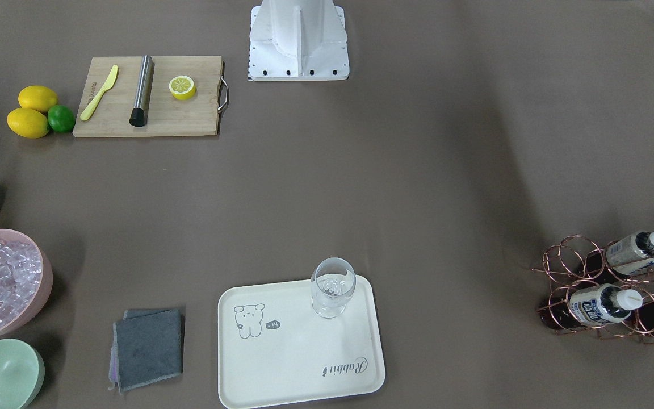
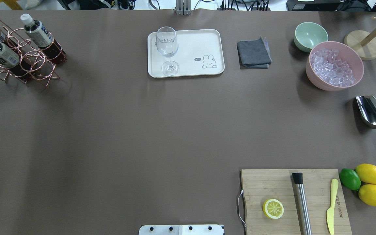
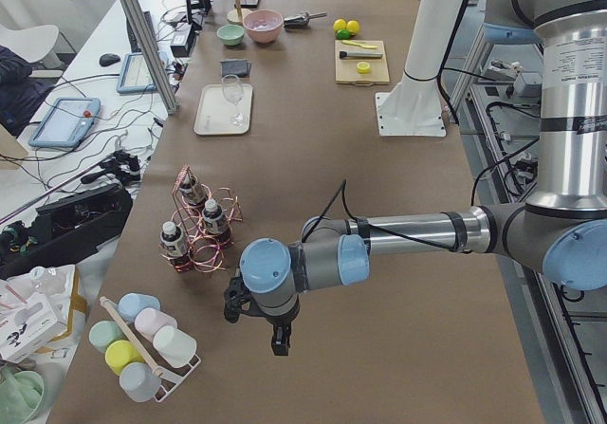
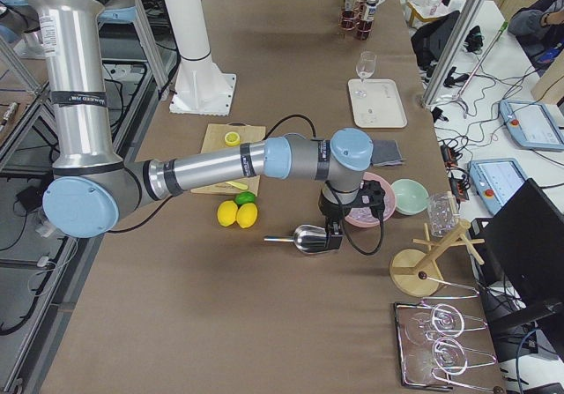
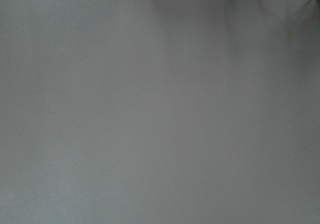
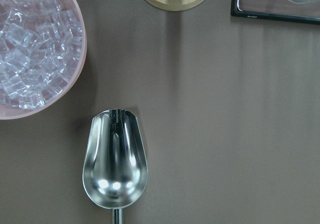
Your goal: Take tea from basket to plate
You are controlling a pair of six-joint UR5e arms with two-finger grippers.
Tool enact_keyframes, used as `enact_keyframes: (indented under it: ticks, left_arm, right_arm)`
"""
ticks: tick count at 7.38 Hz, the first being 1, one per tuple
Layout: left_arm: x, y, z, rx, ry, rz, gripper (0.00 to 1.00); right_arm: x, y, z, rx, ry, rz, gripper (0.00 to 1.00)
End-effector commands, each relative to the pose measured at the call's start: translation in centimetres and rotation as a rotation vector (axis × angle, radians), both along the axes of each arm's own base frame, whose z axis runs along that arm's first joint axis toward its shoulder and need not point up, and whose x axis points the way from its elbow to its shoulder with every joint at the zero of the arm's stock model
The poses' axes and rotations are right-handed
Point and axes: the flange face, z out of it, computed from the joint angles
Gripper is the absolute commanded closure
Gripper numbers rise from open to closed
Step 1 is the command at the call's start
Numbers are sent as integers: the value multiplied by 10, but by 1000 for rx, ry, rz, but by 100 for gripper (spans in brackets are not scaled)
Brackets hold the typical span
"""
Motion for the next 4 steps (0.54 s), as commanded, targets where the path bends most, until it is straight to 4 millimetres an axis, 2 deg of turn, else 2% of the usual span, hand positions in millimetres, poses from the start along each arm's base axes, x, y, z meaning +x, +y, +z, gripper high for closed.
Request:
enact_keyframes:
  ticks: [1, 3, 4]
  left_arm:
    - [1, -29, -58, -109, -13, -128, 2]
    - [-2, -59, -94, -134, -15, -229, 2]
    - [-2, -83, -123, -191, -15, -341, 2]
  right_arm:
    - [1, 1, -3, 8, 12, 0, 0]
    - [1, 2, -3, 9, 15, 0, 0]
    - [1, 1, -5, 12, 14, 0, 0]
